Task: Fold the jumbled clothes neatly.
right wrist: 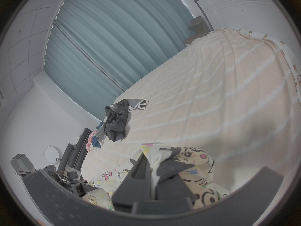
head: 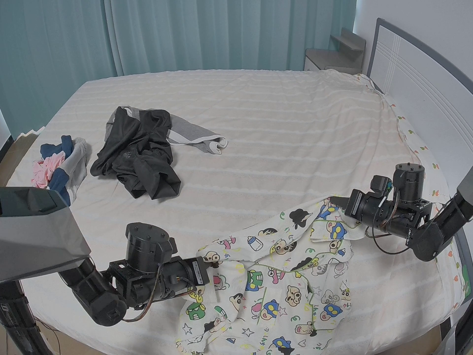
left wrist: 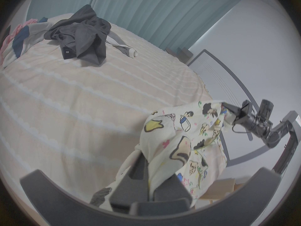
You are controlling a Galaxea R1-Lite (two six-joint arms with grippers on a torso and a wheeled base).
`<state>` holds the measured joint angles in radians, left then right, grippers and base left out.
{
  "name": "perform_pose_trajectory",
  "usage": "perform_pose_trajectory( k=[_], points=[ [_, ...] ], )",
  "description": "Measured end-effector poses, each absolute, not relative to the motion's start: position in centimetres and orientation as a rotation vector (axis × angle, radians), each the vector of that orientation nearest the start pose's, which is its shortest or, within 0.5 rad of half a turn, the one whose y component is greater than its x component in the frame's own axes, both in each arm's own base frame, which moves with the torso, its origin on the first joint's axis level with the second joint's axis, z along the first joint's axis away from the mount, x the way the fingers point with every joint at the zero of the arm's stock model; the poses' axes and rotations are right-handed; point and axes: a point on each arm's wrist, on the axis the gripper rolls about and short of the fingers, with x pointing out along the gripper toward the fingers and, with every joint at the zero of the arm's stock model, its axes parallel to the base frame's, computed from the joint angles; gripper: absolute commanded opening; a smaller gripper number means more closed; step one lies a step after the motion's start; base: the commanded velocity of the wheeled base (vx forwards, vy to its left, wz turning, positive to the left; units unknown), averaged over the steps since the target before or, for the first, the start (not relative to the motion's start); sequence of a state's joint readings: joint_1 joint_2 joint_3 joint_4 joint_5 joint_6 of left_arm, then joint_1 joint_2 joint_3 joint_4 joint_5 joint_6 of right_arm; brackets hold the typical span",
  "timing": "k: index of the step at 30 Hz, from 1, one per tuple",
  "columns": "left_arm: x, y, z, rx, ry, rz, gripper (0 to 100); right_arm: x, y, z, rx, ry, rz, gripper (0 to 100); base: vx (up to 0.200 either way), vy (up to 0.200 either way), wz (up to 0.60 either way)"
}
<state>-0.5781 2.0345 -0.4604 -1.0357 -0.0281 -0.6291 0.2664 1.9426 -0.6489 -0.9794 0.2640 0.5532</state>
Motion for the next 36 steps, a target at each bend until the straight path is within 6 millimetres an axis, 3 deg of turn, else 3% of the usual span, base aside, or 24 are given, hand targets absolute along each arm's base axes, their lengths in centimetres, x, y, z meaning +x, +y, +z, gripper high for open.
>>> perform_pose_trajectory(
  k=[1, 2, 13, 27, 36],
  points=[
    [25.2, -16.3, 4.0, -0.454, 0.682, -0.396, 100, 31.6, 9.2, 9.7, 0.535, 0.457, 0.422, 0, 0.0, 0.0, 0.0],
    [25.7, -16.3, 3.9, -0.466, 0.675, -0.389, 100, 31.9, 9.2, 9.3, 0.533, 0.462, 0.42, 100, 0.0, 0.0, 0.0],
    [29.2, -16.3, 4.0, -0.521, 0.605, -0.355, 100, 35.2, 8.6, 7.1, 0.551, 0.417, 0.392, 100, 0.0, 0.0, 0.0],
    [36.7, -12.6, 7.4, -0.588, 0.321, -0.182, 100, 36.5, 7.1, 5.5, 0.626, 0.348, 0.332, 100, 0.0, 0.0, 0.0],
    [41.2, -12.3, 9.5, -0.413, 0.147, -0.188, 100, 36.7, 6.9, 4.7, 0.632, 0.362, 0.309, 100, 0.0, 0.0, 0.0]
  ],
)
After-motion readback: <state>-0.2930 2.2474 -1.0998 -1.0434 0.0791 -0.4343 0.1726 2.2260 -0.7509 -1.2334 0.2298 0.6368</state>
